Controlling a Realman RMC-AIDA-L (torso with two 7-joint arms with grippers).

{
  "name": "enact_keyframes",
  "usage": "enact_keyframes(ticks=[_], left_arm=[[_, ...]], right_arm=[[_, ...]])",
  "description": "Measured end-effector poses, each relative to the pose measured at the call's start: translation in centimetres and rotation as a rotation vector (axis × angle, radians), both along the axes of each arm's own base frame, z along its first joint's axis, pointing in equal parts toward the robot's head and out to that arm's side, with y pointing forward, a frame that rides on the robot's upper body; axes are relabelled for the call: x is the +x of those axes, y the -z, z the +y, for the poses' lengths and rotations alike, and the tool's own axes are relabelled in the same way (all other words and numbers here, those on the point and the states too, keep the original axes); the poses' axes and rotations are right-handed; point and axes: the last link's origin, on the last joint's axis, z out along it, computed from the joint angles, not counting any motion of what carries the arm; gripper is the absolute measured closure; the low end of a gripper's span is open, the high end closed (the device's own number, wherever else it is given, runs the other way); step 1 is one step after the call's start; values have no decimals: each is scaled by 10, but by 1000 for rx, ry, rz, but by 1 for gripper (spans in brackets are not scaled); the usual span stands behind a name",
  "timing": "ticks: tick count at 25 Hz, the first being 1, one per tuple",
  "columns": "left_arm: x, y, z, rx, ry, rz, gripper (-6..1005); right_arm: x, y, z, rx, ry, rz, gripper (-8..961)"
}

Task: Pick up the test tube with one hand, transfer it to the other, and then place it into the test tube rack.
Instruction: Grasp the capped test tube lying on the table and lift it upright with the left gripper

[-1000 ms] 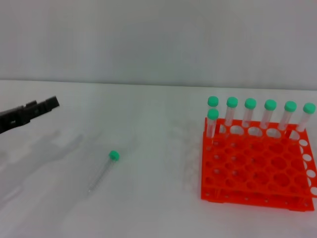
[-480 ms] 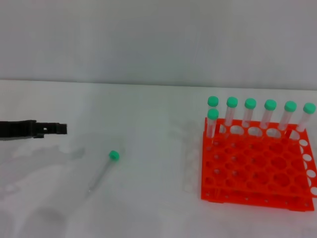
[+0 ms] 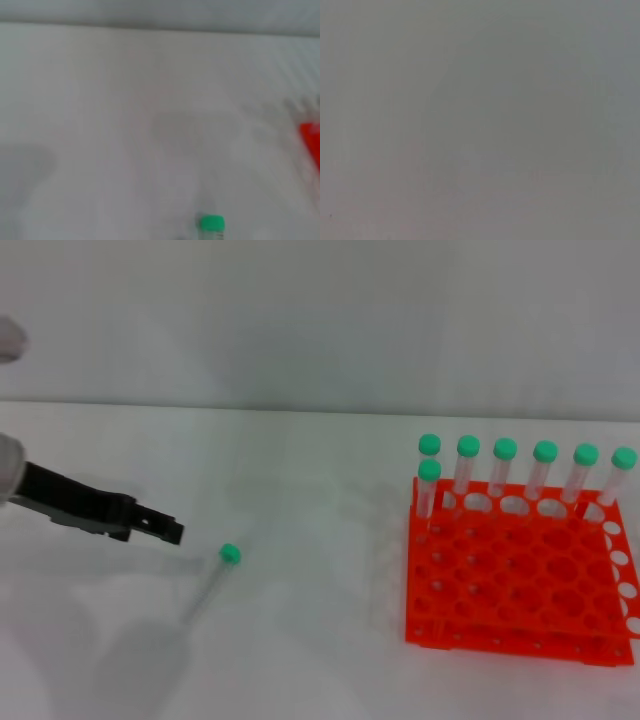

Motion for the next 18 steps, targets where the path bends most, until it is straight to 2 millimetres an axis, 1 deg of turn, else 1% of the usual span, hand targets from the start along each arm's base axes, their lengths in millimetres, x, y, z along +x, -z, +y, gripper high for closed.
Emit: enact_keyframes(ticks=[3,10,14,18], left_arm=[[7,15,5,-39,-21,27,110],[16,53,10,-148,-59,129,110],[22,64,12,-189,-64,158,111],[24,70,12,-218,-76,179,111]], right_arm=[[1,1,0,-5,9,2,629],[5,1,-3,2,30,10,627],[6,0,-4,2,34,10,627],[7,1,-4,1,38,10,626]])
